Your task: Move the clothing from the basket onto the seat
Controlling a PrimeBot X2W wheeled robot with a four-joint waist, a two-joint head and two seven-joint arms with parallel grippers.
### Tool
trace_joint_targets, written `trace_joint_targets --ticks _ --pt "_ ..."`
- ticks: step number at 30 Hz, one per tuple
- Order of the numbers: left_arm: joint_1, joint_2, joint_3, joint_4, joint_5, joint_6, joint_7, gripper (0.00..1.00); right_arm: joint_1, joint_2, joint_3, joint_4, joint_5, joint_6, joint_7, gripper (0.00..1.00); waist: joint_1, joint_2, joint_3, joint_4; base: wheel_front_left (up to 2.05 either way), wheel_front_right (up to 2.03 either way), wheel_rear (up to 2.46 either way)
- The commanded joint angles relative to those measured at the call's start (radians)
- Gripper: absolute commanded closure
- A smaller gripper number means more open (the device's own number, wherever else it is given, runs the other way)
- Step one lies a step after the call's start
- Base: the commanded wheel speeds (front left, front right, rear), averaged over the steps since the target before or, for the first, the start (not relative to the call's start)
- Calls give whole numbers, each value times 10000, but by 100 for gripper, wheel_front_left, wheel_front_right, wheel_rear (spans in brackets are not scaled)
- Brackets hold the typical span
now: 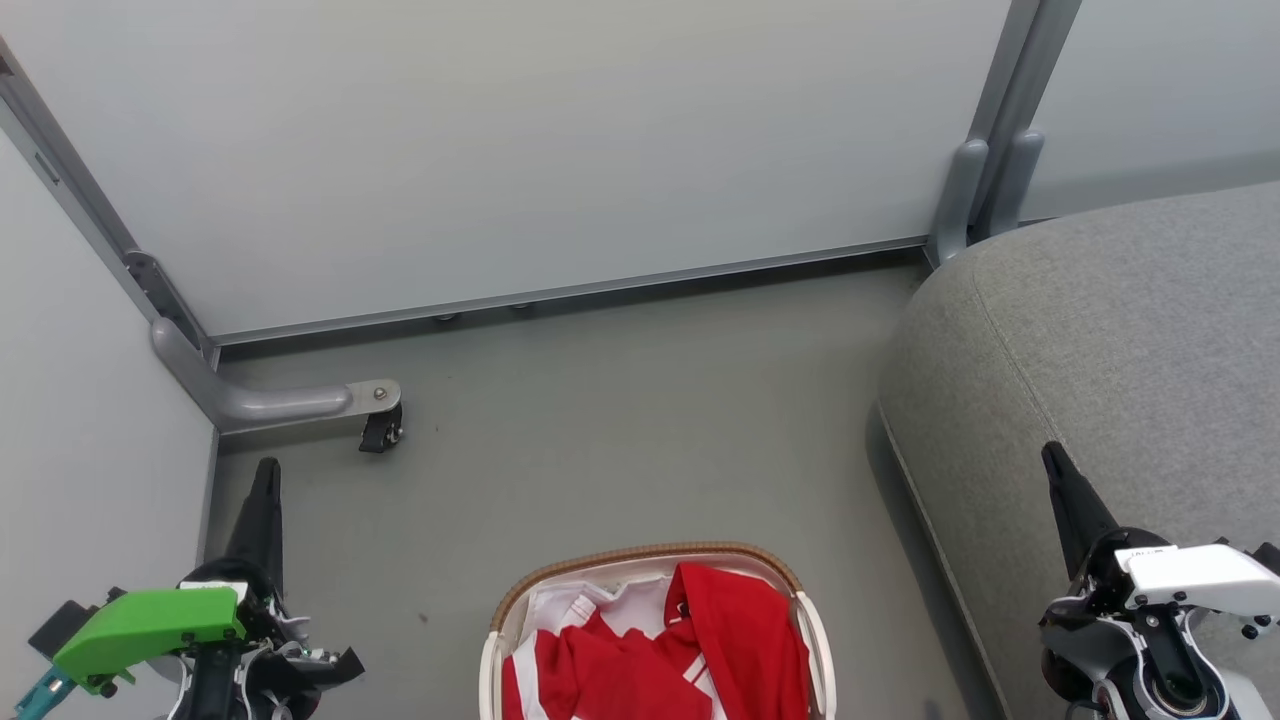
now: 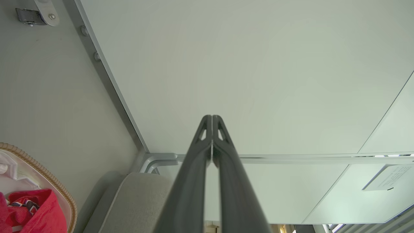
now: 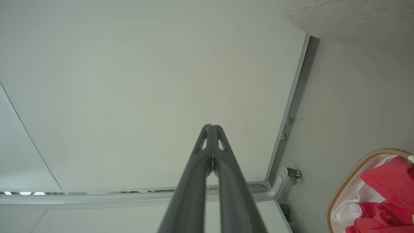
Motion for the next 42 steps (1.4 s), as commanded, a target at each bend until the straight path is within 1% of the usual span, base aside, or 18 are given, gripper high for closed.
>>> trace_joint_targets --ticks 1,2,4,10,16,22,27,34,42 --pt "3 -4 -6 29 -3 0 -7 100 0 8 2 30 -2 0 -1 100 0 0 0 0 0 0 0" --pt "20 -15 -14 111 -3 2 -6 0 10 31 4 98 -2 0 -3 0 0 0 0 0 0 0 0" --pt "134 -65 -34 298 -3 11 -8 0 81 96 19 264 -3 0 -4 0 0 0 1 -1 0 0 0" --pt "-18 -58 -163 482 178 9 -317 0 -8 0 105 105 -213 0 -182 0 0 0 25 -6 0 0 0" --pt "-171 -49 -231 673 804 6 -606 0 -153 -346 553 200 -1003 1 -598 0 0 0 58 -18 0 0 0" --pt "-213 -18 -383 641 2071 3 -873 0 -289 -437 589 263 -2190 1 -867 0 0 0 92 -32 0 0 0" --pt "-166 -18 -372 560 3443 0 -1098 0 -361 -592 906 234 -3222 1 -1090 0 0 0 115 -46 0 0 0" --pt "-93 -5 -584 572 5226 -3 -1372 0 -434 -720 1005 348 -4544 2 -1357 0 0 0 136 -64 0 0 0" --pt "12 49 -820 834 6799 -7 -1663 0 -454 -841 1276 491 -5900 2 -1650 0 0 0 131 -95 0 0 0"
